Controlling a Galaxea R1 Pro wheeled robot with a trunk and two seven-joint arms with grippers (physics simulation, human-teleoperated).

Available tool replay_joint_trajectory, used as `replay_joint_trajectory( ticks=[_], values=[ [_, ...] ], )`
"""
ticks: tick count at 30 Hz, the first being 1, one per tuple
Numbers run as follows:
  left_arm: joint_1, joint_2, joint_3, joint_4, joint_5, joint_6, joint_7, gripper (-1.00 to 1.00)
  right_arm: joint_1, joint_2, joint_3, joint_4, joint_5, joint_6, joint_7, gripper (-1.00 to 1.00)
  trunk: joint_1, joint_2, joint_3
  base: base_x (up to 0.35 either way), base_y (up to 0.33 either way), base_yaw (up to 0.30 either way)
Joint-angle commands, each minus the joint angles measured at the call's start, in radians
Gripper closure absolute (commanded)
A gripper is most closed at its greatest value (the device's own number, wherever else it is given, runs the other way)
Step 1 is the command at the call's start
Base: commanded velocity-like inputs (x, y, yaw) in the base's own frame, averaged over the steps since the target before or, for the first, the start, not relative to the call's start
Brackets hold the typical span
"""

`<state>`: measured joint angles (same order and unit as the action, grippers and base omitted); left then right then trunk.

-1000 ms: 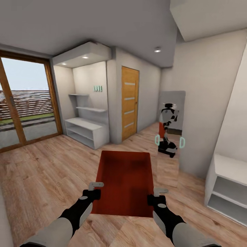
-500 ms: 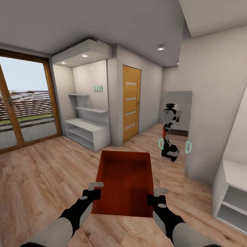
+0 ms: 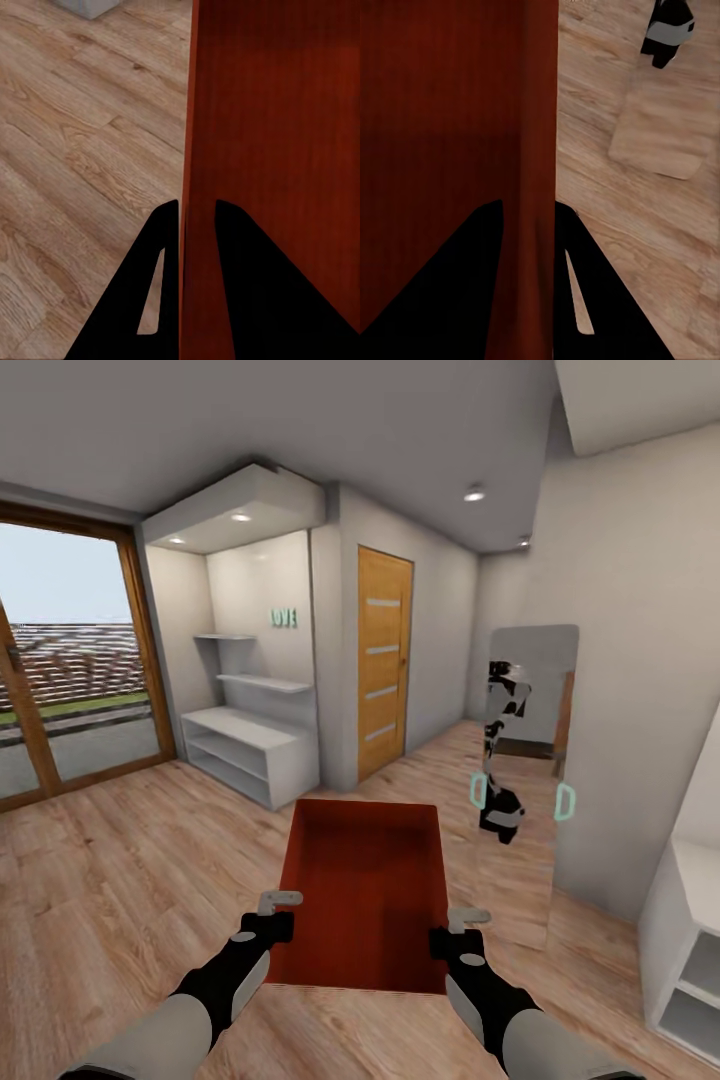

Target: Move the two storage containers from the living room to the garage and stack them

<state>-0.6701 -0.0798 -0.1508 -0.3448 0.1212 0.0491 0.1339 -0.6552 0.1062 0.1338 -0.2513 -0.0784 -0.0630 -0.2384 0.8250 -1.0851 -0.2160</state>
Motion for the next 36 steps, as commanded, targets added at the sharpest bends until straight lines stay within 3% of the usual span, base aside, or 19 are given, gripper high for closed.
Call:
replay_joint_trajectory(
  ticks=[1,36],
  values=[
    [0.000,0.003,-0.006,-0.005,-0.009,-0.010,0.030,1.00,-0.001,0.000,-0.011,0.003,-0.023,-0.003,-0.003,1.00,0.001,-0.001,-0.001,0.317,0.000,0.000],
    [0.000,0.007,-0.006,-0.005,-0.009,-0.011,0.030,1.00,-0.001,0.000,-0.010,0.003,-0.023,-0.003,-0.004,1.00,0.001,-0.001,-0.001,0.318,0.000,0.000]
  ],
)
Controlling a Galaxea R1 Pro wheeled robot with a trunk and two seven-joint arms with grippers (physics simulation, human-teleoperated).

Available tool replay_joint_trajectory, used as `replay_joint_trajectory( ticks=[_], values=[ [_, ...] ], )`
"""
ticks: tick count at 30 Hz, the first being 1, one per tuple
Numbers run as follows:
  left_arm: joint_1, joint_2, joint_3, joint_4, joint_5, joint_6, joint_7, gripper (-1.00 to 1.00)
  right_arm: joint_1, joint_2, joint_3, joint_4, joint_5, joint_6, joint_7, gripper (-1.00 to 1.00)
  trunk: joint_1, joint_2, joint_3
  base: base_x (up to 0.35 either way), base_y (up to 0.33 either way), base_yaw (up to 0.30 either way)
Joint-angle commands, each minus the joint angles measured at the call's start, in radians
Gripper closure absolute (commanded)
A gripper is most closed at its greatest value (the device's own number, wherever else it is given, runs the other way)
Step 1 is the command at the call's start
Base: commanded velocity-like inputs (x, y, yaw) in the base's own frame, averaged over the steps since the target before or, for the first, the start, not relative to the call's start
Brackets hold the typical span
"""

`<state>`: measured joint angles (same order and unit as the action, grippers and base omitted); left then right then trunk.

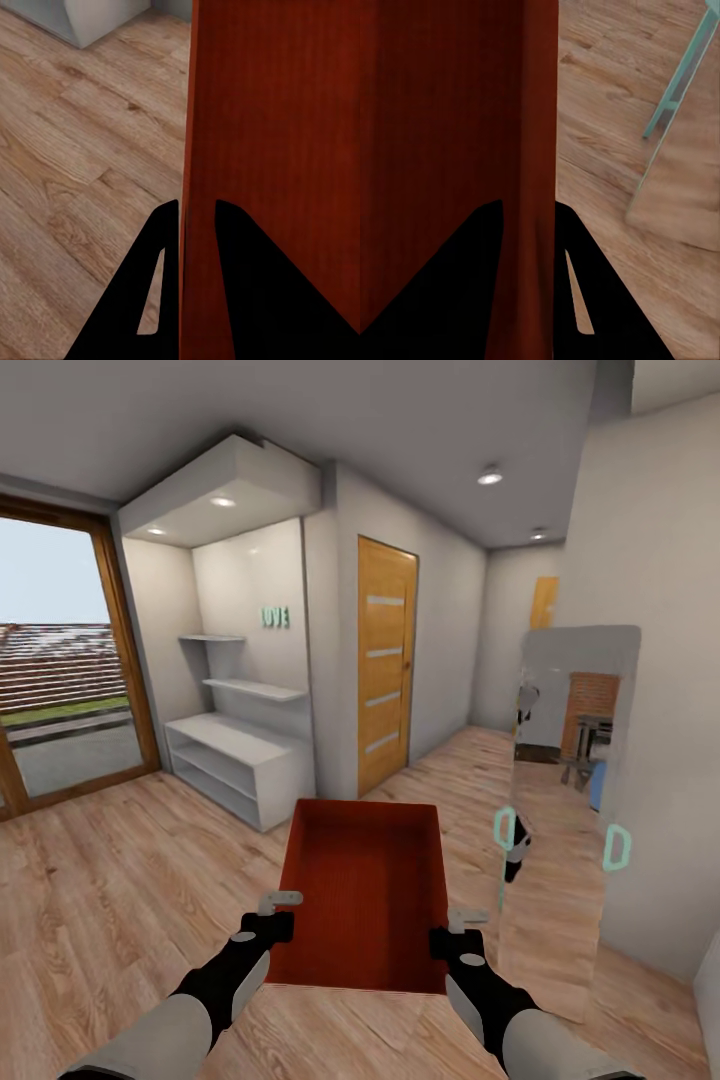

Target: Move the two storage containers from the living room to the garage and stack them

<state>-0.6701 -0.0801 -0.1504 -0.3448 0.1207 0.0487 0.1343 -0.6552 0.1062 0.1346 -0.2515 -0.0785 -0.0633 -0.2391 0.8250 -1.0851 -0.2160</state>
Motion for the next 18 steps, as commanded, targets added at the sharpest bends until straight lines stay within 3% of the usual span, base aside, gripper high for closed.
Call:
replay_joint_trajectory(
  ticks=[1,18],
  values=[
    [0.000,0.008,-0.006,-0.005,-0.009,-0.010,0.030,1.00,-0.001,0.000,-0.011,0.003,-0.023,-0.003,-0.003,1.00,0.001,-0.001,-0.001,0.320,0.000,0.000],
    [0.000,0.008,-0.006,-0.005,-0.009,-0.009,0.030,1.00,-0.001,0.000,-0.010,0.003,-0.023,-0.003,-0.003,1.00,0.001,-0.001,-0.001,0.322,0.025,0.000]
  ],
)
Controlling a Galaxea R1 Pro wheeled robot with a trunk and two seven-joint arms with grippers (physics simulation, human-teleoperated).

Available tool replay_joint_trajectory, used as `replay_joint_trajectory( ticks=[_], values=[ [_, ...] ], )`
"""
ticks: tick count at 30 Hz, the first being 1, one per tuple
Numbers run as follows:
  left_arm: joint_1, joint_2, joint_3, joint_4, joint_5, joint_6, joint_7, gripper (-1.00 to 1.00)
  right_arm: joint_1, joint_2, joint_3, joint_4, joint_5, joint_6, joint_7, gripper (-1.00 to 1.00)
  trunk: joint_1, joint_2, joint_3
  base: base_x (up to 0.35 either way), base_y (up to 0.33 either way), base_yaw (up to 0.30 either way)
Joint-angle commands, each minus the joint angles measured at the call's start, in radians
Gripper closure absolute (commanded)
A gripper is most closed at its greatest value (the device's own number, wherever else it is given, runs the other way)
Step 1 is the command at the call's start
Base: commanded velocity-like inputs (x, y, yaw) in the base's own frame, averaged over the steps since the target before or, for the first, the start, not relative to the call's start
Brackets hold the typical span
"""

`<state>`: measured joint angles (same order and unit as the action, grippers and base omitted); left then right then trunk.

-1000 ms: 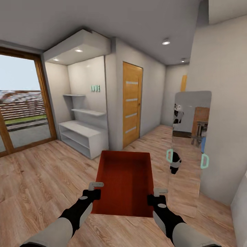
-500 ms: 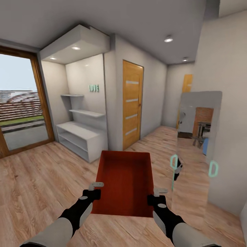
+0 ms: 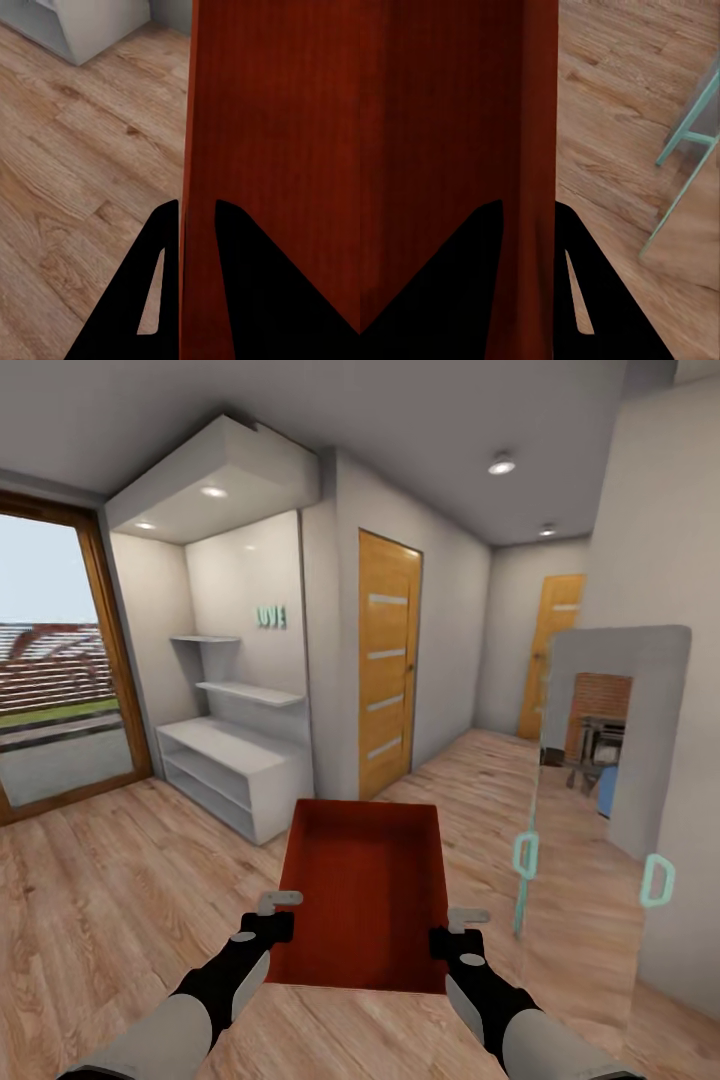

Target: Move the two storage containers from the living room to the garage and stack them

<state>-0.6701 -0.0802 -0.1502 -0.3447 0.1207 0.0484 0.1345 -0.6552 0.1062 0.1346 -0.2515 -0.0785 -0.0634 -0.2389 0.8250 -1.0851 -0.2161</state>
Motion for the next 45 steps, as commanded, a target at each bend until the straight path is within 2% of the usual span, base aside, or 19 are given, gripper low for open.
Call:
replay_joint_trajectory(
  ticks=[1,10,40,45],
  values=[
    [0.000,0.008,-0.006,-0.005,-0.009,-0.009,0.030,1.00,-0.001,0.000,-0.010,0.003,-0.023,-0.003,-0.003,1.00,0.001,-0.001,-0.001,0.324,0.108,0.000],
    [0.000,0.008,-0.006,-0.006,-0.009,-0.009,0.030,1.00,-0.001,0.000,-0.012,0.003,-0.023,-0.002,-0.003,1.00,0.001,-0.001,-0.001,0.323,0.148,-0.050],
    [0.000,0.008,-0.006,-0.007,-0.009,-0.009,0.030,1.00,-0.001,0.000,-0.012,0.003,-0.023,-0.002,-0.003,1.00,0.001,-0.001,-0.001,0.310,0.206,-0.276],
    [0.000,0.008,-0.006,-0.007,-0.009,-0.009,0.030,1.00,-0.001,0.000,-0.011,0.003,-0.023,-0.002,-0.003,1.00,0.001,-0.001,-0.001,0.305,0.217,-0.098]
  ],
)
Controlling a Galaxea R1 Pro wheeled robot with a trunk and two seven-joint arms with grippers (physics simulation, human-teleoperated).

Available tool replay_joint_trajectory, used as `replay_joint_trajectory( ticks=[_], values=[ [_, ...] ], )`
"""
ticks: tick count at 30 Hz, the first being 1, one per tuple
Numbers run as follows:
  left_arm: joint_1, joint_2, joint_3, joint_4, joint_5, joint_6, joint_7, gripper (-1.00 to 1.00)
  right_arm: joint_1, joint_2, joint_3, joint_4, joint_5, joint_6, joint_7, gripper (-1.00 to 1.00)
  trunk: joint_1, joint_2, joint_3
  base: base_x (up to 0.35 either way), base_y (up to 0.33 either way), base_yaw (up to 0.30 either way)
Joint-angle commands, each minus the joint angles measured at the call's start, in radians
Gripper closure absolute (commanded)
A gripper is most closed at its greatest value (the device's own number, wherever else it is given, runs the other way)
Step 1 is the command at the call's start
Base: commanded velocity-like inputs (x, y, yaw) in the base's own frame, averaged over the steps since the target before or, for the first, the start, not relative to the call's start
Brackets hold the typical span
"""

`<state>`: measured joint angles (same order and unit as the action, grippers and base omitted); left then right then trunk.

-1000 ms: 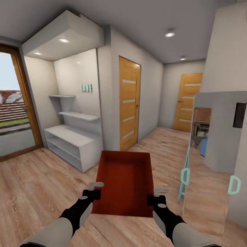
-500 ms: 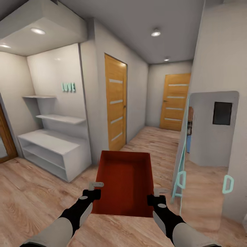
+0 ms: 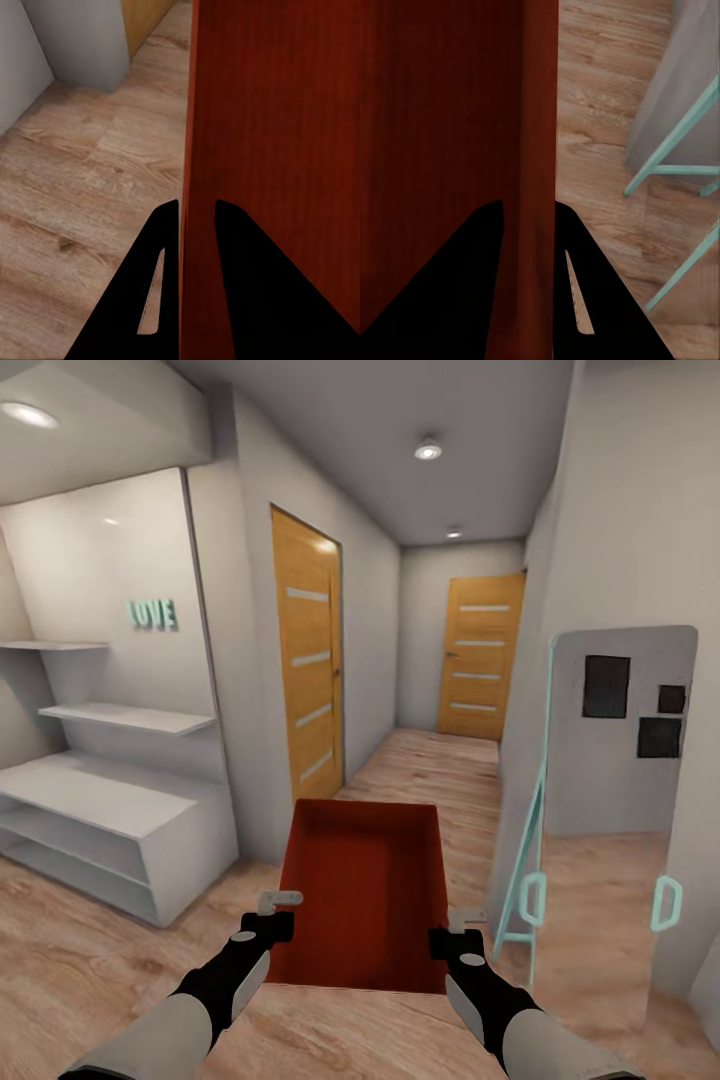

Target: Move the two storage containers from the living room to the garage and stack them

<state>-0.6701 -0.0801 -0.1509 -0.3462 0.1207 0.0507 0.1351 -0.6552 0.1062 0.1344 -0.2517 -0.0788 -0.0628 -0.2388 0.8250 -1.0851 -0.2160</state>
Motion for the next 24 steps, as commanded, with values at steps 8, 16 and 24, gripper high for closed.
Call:
replay_joint_trajectory(
  ticks=[8,16,24],
  values=[
    [0.000,0.008,-0.006,-0.005,-0.009,-0.011,0.029,1.00,-0.001,0.000,-0.010,0.003,-0.022,-0.002,-0.004,1.00,0.001,-0.001,-0.001,0.304,0.217,-0.003],
    [0.000,0.008,-0.006,-0.005,-0.009,-0.012,0.029,1.00,-0.001,0.000,-0.010,0.003,-0.022,-0.003,-0.004,1.00,0.001,-0.001,-0.001,0.304,0.217,0.000],
    [0.000,0.008,-0.006,-0.005,-0.009,-0.012,0.029,1.00,-0.001,0.000,-0.012,0.003,-0.022,-0.003,-0.004,1.00,0.001,-0.001,-0.001,0.304,0.217,-0.030]
  ],
)
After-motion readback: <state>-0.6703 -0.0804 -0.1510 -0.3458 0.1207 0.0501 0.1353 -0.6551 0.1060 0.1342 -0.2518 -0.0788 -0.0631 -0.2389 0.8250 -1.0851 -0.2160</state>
